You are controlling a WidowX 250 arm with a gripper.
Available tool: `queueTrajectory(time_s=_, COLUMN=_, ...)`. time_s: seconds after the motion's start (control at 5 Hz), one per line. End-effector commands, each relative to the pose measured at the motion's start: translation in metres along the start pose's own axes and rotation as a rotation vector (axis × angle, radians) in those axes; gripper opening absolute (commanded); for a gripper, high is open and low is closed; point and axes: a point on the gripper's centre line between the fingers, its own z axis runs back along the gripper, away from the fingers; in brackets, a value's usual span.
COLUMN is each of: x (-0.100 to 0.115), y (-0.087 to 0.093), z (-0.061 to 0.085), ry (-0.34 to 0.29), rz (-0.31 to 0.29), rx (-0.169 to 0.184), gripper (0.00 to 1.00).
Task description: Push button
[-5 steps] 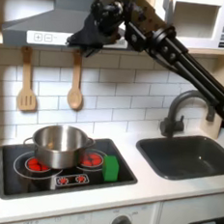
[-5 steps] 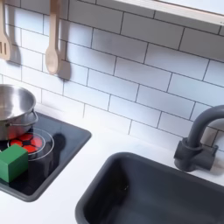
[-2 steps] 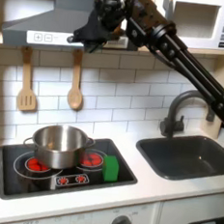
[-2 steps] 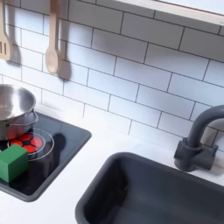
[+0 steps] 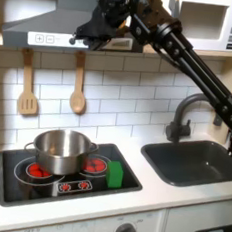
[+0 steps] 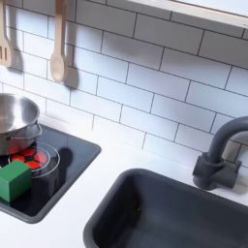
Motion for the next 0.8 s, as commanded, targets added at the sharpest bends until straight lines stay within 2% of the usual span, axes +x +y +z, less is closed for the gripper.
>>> queueTrajectory(time_s=0.0, x=0.001, y=0.001, z=-0.005, ry=0.008, rz=0.001, rx=-0.004, gripper=0.0)
queueTrajectory(time_s=0.6, x=0.004, y=0.005, z=-0.017, ry=0.009, rz=0.007, rx=-0.007, gripper=0.0)
